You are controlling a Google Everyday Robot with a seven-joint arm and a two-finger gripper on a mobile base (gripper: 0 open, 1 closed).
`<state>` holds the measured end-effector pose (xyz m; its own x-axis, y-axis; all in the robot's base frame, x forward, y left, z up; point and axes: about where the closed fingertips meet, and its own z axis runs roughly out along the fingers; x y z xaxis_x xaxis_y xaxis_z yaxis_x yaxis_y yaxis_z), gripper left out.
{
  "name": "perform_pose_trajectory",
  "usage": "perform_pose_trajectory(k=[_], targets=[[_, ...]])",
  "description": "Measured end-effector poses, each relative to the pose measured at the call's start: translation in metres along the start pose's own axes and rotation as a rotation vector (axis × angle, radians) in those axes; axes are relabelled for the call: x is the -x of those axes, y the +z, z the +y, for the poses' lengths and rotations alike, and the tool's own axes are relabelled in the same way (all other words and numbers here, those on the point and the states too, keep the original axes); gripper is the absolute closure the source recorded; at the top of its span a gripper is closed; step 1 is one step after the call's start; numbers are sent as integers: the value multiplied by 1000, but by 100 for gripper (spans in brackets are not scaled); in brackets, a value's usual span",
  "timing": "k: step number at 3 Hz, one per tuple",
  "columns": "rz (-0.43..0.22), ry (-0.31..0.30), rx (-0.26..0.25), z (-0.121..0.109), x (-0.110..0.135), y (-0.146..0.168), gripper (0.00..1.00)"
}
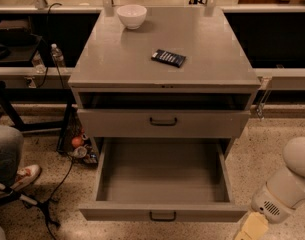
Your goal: Close middle drawer
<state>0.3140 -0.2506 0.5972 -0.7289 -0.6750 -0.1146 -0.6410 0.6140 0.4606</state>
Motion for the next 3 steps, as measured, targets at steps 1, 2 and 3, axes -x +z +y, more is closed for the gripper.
perform_pose_trajectory(k=[1, 2, 3], targets=[[-22, 48, 77, -8, -2, 56, 25], [-78, 72, 79, -25, 7, 86, 50], [-75, 71, 79, -24, 7, 87, 81]])
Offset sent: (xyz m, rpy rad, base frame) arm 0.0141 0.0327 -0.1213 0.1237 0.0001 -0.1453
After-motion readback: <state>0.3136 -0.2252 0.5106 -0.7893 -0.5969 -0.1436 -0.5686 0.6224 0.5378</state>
